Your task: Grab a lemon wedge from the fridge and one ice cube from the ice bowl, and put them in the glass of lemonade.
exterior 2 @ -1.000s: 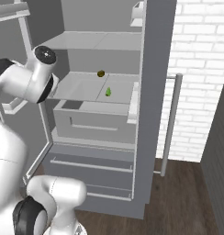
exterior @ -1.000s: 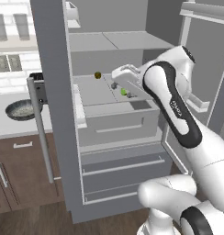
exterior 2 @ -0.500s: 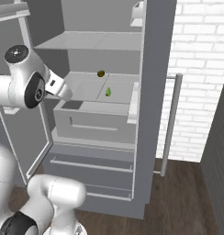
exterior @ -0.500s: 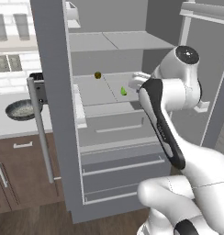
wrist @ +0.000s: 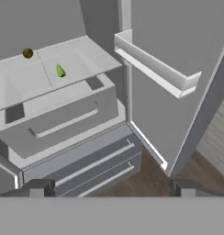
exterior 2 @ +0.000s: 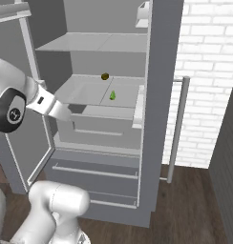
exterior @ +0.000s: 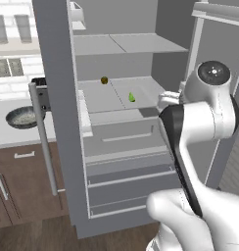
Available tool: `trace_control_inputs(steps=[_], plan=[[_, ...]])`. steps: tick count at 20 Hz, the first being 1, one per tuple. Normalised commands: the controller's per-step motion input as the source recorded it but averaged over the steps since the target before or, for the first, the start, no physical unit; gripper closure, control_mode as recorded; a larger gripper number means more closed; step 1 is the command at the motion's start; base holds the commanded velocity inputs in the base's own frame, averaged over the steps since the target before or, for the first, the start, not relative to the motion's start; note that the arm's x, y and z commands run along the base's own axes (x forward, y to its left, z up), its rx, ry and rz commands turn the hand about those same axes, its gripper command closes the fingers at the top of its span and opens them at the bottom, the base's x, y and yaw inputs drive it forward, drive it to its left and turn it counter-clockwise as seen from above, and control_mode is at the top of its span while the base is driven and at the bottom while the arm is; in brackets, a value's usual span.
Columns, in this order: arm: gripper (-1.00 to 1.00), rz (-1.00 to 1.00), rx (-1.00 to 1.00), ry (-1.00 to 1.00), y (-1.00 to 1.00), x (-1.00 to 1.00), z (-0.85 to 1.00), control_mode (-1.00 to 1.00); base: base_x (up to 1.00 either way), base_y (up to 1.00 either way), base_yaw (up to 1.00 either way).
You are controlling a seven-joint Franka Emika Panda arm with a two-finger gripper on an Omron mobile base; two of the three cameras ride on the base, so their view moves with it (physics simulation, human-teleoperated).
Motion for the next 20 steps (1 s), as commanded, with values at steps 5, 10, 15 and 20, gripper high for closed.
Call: trace_control_inputs(steps=[5, 10, 15, 20], plan=[[-1.0, 0.12, -0.03, 0.31, 0.0, -0.65, 0.01, -1.0, 0.0, 0.0, 0.0], [-1.0, 0.09, -0.02, 0.16, 0.0, -0.4, -0.24, -1.0, 0.0, 0.0, 0.0], [-1.0, 0.02, 0.0, 0.0, -0.06, -0.01, -0.26, -1.0, 0.0, 0.0, 0.0], [-1.0, 0.0, 0.0, 0.0, 0.0, 0.0, -0.15, -1.0, 0.0, 0.0, 0.0]])
